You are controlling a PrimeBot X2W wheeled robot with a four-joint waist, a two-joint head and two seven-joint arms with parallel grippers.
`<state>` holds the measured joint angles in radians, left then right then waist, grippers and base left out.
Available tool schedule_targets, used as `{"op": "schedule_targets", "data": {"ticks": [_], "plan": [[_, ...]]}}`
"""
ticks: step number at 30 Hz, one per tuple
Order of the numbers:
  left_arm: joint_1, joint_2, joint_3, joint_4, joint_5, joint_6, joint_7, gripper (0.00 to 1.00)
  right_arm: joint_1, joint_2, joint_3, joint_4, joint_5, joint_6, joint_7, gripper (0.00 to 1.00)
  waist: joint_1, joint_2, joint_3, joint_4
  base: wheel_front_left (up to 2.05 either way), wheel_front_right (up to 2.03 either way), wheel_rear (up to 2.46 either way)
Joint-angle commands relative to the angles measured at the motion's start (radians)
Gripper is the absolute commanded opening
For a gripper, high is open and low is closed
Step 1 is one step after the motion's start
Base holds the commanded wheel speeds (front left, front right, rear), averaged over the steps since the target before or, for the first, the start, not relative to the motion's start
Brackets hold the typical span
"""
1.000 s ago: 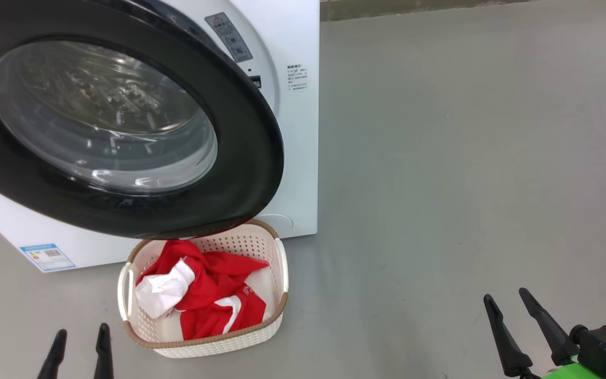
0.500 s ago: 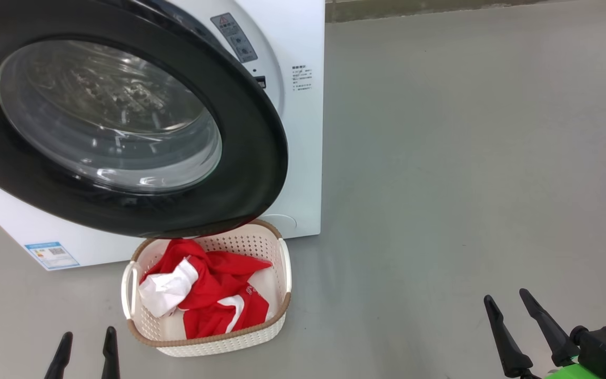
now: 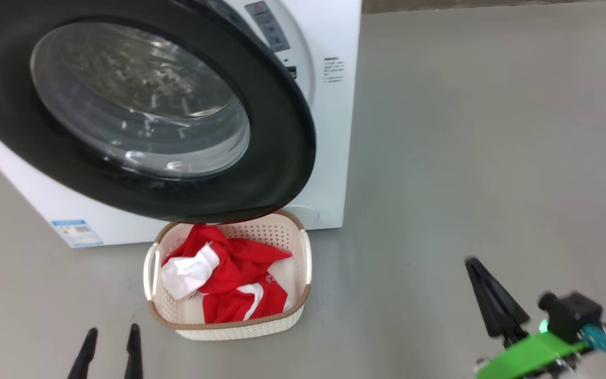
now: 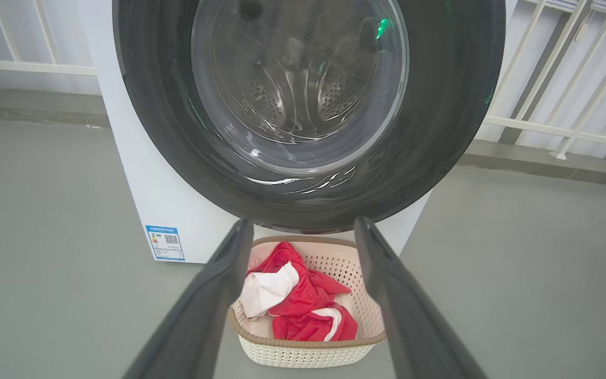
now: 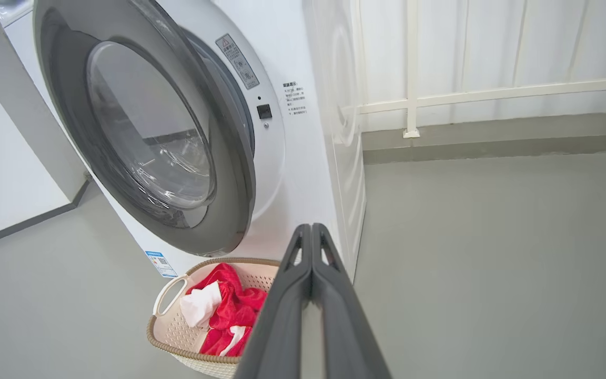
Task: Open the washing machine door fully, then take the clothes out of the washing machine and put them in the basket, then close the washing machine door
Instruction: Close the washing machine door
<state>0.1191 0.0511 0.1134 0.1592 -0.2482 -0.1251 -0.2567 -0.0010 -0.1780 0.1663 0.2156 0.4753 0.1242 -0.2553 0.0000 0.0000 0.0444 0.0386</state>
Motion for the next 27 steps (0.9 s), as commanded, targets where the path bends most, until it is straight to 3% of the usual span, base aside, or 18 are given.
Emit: {"op": "schedule_targets", "data": {"ticks": [1,15,27], "plan": [[-0.056,0.004,0.02,-0.021,-0.004,-0.006,-0.005,1.0,-0.066,-0.012,0.041,-0.021,0.008,0.007,-0.006,0.0,0.0,0.0,0.026,0.031,0.0,0.0,0.0],[-0.163,-0.001,-0.106,-0.001,-0.085,-0.006,-0.005,1.0,-0.381,-0.067,0.15,0.039,0.048,0.007,-0.006,0.0,0.0,0.0,0.154,0.197,0.0,0.0,0.0],[-0.259,-0.001,-0.177,0.006,-0.158,-0.005,-0.005,1.0,-0.592,-0.113,0.255,0.088,0.085,0.007,-0.006,0.0,0.0,0.0,0.28,0.277,0.0,0.0,0.0]]}}
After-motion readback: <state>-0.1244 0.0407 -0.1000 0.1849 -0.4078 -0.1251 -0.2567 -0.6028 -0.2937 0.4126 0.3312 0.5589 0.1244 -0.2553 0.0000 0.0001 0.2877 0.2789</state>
